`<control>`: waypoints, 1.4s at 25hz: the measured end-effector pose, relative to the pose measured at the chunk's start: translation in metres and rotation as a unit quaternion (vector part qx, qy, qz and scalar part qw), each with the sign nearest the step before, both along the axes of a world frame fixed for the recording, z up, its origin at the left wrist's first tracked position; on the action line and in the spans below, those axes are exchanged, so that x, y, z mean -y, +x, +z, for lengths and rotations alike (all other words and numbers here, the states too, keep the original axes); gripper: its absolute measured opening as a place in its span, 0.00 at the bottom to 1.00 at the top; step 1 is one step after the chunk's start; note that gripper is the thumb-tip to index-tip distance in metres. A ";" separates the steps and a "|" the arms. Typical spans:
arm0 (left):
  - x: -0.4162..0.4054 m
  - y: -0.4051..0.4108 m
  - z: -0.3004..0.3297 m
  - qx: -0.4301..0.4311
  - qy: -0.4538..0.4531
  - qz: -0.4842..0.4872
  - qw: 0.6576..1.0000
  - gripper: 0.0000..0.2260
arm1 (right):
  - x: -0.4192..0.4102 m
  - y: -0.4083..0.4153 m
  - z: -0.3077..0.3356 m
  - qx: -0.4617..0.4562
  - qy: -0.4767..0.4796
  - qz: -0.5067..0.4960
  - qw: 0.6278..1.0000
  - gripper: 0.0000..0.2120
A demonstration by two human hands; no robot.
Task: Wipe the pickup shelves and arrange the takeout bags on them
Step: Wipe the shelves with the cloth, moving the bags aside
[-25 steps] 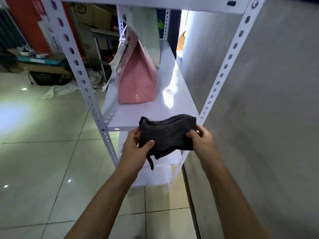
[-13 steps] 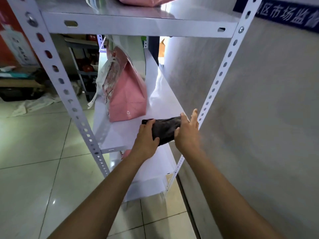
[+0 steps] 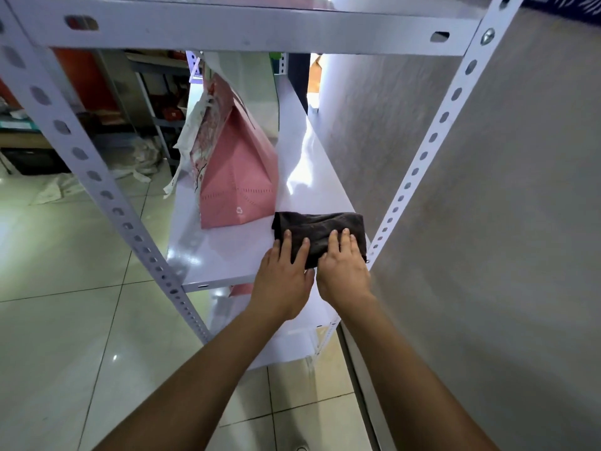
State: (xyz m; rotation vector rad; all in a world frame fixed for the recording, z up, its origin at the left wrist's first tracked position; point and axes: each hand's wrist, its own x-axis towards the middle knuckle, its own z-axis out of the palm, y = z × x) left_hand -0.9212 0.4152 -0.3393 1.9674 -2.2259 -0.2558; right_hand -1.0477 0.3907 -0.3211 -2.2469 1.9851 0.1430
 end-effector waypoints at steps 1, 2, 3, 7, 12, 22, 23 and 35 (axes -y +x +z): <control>0.006 0.000 0.001 0.001 0.009 -0.002 1.000 0.27 | 0.006 -0.001 0.002 0.003 0.009 -0.001 1.000 0.32; 0.011 0.000 0.001 0.004 0.013 -0.001 1.000 0.27 | 0.012 -0.003 0.005 0.005 0.012 0.002 1.000 0.32; 0.016 -0.001 0.002 0.007 0.015 0.000 1.000 0.26 | 0.017 -0.005 0.006 0.011 0.010 0.009 1.000 0.33; 0.019 -0.002 0.001 0.005 -0.001 0.003 1.000 0.26 | 0.021 -0.021 0.002 0.121 -0.032 -0.002 0.992 0.31; -0.004 0.007 0.003 -0.043 -0.023 0.022 0.999 0.26 | -0.005 -0.030 -0.015 0.211 -0.156 0.005 0.965 0.25; -0.057 0.012 0.016 -0.105 -0.052 0.087 0.989 0.18 | -0.035 -0.007 -0.023 0.372 -0.186 0.070 0.907 0.16; -0.063 0.015 0.017 -0.106 -0.050 0.099 0.988 0.16 | -0.034 -0.003 -0.023 0.384 -0.189 0.077 0.900 0.14; -0.139 0.104 0.032 -0.107 -0.060 0.231 0.965 0.12 | -0.080 0.095 -0.013 0.395 -0.062 0.226 0.888 0.06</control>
